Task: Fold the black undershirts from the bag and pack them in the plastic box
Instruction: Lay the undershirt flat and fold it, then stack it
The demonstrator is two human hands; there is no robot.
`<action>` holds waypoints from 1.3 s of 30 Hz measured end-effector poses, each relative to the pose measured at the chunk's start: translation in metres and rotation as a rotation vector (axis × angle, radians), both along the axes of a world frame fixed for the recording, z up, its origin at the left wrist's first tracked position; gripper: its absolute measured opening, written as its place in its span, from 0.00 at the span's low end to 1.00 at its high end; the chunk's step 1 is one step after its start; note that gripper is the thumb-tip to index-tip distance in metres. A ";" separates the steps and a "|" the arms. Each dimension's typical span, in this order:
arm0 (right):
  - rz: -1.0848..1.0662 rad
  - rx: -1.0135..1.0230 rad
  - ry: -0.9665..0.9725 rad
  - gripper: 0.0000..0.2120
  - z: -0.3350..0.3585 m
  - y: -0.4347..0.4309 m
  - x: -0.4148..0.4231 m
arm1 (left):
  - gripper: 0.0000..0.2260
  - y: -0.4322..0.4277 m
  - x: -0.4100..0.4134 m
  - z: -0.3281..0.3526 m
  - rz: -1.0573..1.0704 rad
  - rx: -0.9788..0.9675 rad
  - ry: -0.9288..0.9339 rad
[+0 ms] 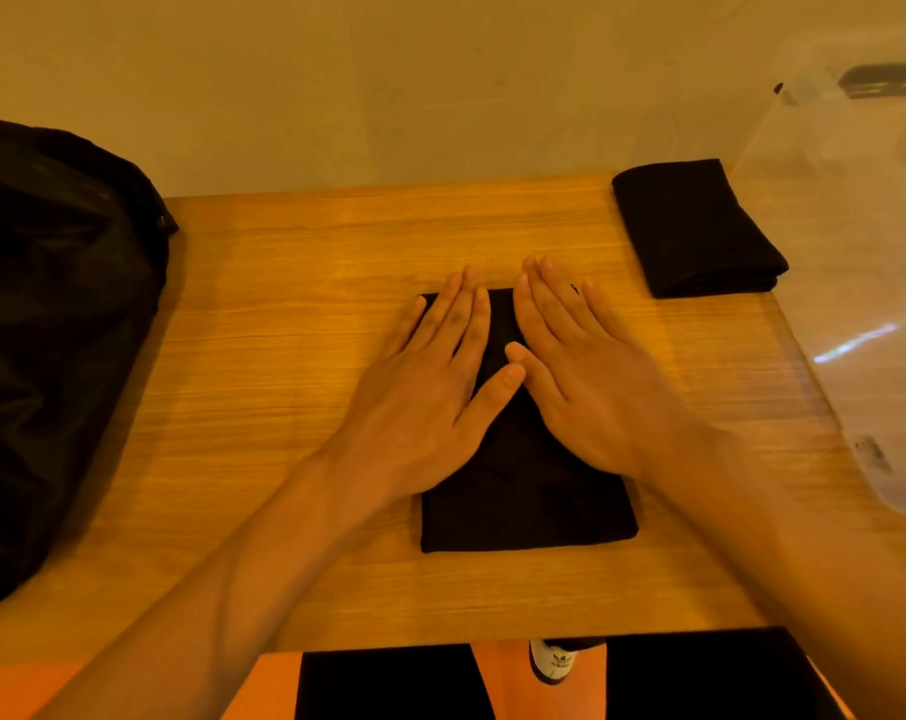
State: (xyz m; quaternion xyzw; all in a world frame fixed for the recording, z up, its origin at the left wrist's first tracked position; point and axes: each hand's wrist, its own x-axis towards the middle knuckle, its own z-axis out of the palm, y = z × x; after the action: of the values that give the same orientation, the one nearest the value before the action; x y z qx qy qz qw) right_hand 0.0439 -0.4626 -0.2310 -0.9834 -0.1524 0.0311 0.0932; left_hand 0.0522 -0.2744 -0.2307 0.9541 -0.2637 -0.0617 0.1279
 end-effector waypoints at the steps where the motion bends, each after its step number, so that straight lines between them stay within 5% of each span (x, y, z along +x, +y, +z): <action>1: -0.009 0.014 -0.004 0.34 0.000 -0.001 -0.001 | 0.40 0.001 0.000 0.000 0.001 -0.004 0.003; 15: -0.142 0.181 0.049 0.33 -0.007 -0.007 -0.004 | 0.41 0.014 -0.003 -0.005 0.124 -0.004 -0.053; 18: -0.149 0.312 0.077 0.31 -0.004 -0.010 -0.005 | 0.40 0.015 -0.003 -0.001 0.189 -0.123 0.012; 21: -0.158 0.568 0.090 0.25 0.010 -0.017 -0.015 | 0.36 0.017 -0.008 0.012 0.283 -0.444 0.102; 27: -0.062 0.196 -0.003 0.32 0.015 -0.016 -0.068 | 0.36 0.012 -0.069 0.015 0.243 -0.076 -0.180; 33: -0.068 0.050 0.089 0.43 0.005 -0.009 -0.081 | 0.37 0.012 -0.089 -0.005 0.196 0.061 -0.080; 39: 0.010 0.057 -0.111 0.36 0.016 -0.010 -0.098 | 0.37 0.018 -0.099 0.009 0.231 0.008 -0.070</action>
State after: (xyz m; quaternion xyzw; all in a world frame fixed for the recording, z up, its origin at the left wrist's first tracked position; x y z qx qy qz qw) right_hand -0.0536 -0.4723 -0.2154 -0.9798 -0.1631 -0.0277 0.1125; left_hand -0.0465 -0.2567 -0.2214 0.9801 -0.1562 -0.0144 0.1213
